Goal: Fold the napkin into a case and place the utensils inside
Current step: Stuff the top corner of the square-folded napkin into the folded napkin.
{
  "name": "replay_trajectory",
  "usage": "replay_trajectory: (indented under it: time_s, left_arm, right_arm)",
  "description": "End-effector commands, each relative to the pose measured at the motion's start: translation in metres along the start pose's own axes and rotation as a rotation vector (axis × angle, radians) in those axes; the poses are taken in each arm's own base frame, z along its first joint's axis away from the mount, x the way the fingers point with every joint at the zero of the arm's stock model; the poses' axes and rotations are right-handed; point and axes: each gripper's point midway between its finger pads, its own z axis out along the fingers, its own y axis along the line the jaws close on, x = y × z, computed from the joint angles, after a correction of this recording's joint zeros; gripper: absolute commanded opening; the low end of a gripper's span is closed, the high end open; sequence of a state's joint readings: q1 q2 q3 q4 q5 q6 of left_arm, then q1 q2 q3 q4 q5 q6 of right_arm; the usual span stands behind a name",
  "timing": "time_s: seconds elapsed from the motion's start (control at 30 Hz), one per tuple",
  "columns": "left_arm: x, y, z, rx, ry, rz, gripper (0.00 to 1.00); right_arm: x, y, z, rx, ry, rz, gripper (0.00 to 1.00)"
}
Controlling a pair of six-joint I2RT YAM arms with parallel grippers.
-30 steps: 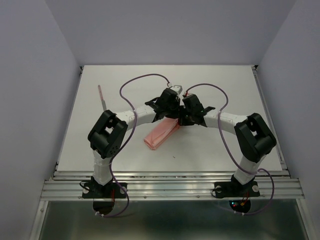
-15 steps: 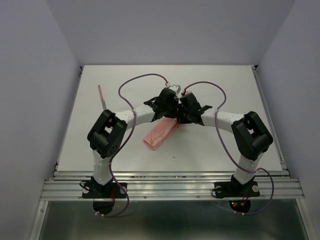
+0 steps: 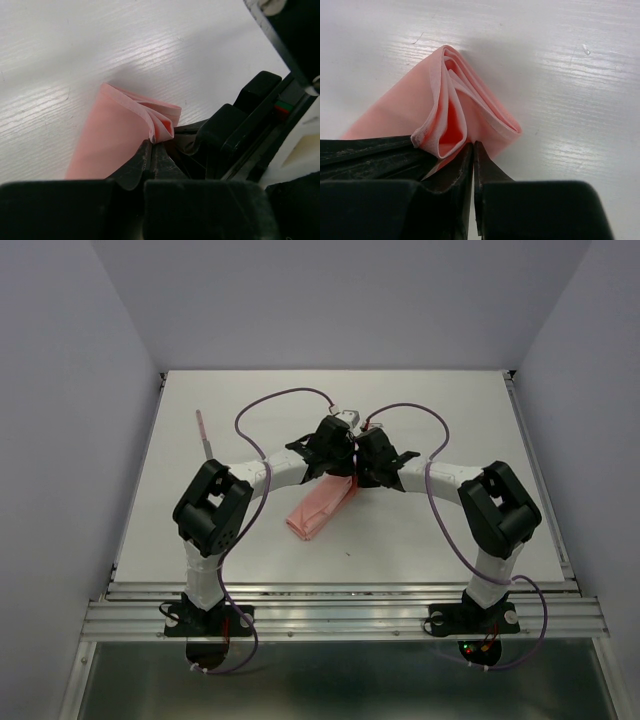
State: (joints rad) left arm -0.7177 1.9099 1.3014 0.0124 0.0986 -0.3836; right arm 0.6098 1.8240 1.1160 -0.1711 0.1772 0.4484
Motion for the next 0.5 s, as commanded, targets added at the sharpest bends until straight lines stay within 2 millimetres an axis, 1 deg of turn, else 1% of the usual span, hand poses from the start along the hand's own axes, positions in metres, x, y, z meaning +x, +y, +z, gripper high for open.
replay_trajectory:
  time_s: [0.0,0.1,0.2,0.37,0.43,0.47]
  left_arm:
    - [-0.019,-0.016,-0.018,0.055,-0.058,0.016,0.00]
    - [-0.016,-0.013,-0.016,0.042,-0.045,0.023,0.00]
    - [-0.008,-0.009,-0.013,0.051,-0.009,0.046,0.00]
    - [-0.002,-0.002,-0.016,0.084,0.011,0.058,0.00]
    - [0.006,0.001,-0.014,0.096,0.040,0.067,0.00]
    - [0.005,0.001,-0.014,0.100,0.044,0.077,0.00]
  right_arm:
    - [-0.032,0.011,-0.004,-0.010,-0.101,0.027,0.05]
    - [-0.033,0.009,-0.006,-0.008,-0.114,0.038,0.01]
    - [-0.035,0.009,-0.009,-0.007,-0.123,0.051,0.01]
    - [-0.031,0.011,-0.008,-0.020,-0.116,0.074,0.01]
    - [-0.032,0.013,-0.009,-0.031,-0.122,0.090,0.01]
    - [-0.032,0.014,-0.010,-0.037,-0.125,0.094,0.01]
